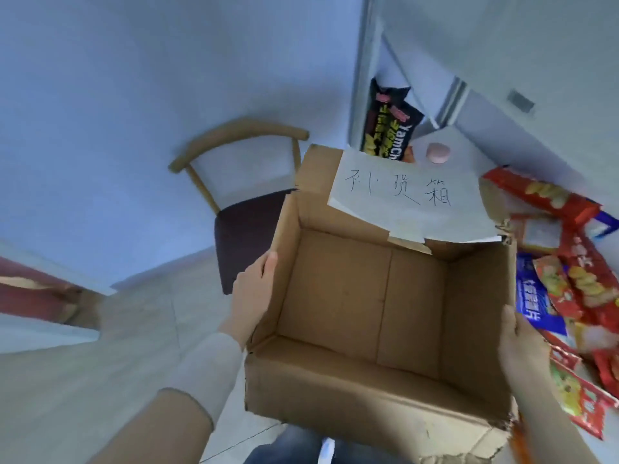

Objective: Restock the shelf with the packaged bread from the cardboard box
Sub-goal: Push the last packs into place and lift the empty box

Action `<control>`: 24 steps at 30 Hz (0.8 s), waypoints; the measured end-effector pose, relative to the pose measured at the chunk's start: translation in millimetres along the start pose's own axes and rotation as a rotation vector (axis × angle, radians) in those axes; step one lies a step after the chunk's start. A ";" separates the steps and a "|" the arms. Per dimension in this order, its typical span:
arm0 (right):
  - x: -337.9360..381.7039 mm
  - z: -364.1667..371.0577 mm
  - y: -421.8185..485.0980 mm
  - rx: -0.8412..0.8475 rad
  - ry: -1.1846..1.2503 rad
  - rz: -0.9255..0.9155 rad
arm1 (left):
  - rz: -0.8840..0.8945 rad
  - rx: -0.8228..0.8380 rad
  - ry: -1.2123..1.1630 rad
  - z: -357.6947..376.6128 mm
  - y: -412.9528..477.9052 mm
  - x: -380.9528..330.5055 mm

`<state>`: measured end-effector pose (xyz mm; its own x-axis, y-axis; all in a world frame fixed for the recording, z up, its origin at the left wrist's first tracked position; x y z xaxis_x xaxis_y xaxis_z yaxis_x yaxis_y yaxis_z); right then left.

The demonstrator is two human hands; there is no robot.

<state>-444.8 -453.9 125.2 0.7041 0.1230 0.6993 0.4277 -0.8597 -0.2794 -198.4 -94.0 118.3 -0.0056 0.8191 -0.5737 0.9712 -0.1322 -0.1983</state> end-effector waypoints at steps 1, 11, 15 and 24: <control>24.3 17.8 17.1 0.040 -0.023 -0.041 | -0.045 -0.025 -0.024 -10.2 12.2 8.9; 240.3 212.9 117.6 0.344 -0.086 -0.396 | -0.384 -0.303 -0.163 -94.1 122.5 90.4; 280.2 297.8 142.4 0.385 -0.144 -0.414 | -0.484 -0.293 -0.185 -88.1 180.0 135.5; 275.8 434.4 195.5 0.446 -0.190 -0.271 | -0.606 -0.227 -0.169 -18.5 282.6 223.7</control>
<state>79.2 -372.7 -22.3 0.6080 0.4334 0.6652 0.7770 -0.4968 -0.3865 79.2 62.2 -51.3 -0.5850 0.6104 -0.5340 0.8107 0.4596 -0.3628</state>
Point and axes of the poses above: each hand's wrist, its own y-axis towards the middle knuckle, its own z-axis out of the palm, x = y × z, the point moved 8 cm from there along y, towards the middle knuckle, and after that the axes turned 12 degrees about y, right-handed, at the moved point
